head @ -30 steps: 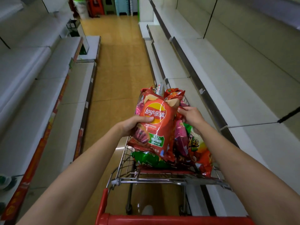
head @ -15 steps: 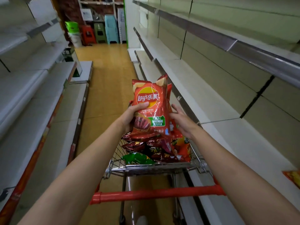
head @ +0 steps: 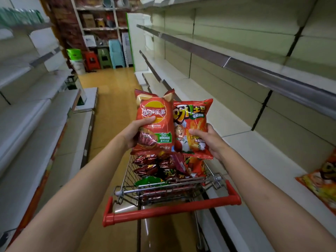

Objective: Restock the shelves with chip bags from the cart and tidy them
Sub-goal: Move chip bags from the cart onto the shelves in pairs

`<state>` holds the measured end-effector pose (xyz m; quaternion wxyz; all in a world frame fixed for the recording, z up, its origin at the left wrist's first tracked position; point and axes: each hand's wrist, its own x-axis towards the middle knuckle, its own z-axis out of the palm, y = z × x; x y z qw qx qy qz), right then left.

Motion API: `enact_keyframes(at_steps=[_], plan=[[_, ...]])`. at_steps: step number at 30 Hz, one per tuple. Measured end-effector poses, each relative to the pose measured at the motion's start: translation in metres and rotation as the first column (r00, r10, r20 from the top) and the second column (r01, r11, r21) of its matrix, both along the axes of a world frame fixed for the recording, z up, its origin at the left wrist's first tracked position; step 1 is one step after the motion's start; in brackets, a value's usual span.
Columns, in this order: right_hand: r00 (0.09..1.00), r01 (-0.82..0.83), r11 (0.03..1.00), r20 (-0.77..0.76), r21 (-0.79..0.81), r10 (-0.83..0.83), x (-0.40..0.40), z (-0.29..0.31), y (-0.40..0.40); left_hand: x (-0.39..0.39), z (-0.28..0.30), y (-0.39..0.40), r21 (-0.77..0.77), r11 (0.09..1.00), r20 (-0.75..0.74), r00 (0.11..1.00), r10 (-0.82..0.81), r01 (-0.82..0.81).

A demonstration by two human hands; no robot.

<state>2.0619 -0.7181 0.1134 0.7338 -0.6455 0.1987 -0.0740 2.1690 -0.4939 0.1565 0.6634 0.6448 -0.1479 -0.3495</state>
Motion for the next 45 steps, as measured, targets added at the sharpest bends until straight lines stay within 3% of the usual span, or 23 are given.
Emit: enact_keyframes(at_steps=[7, 24, 36, 45], plan=[[0.986, 0.168, 0.984, 0.019, -0.052, -0.167, -0.028, 0.019, -0.012, 0.018, -0.002, -0.019, -0.008, 0.999, 0.009, 0.999, -0.041, 0.041], [0.844, 0.533, 0.835, 0.016, -0.137, -0.536, -0.115, 0.029, 0.045, 0.008, -0.025, -0.041, 0.034, 0.925, -0.024, 0.926, -0.377, 0.378], [0.579, 0.809, 0.577, -0.019, -0.111, -0.815, -0.249, 0.023, 0.099, -0.092, -0.036, -0.085, 0.028, 0.733, -0.047, 0.733, -0.679, 0.680], [0.404, 0.899, 0.401, -0.020, -0.178, -0.915, -0.358, 0.047, 0.137, -0.201, -0.020, -0.104, -0.031, 0.580, -0.040, 0.579, -0.815, 0.814]])
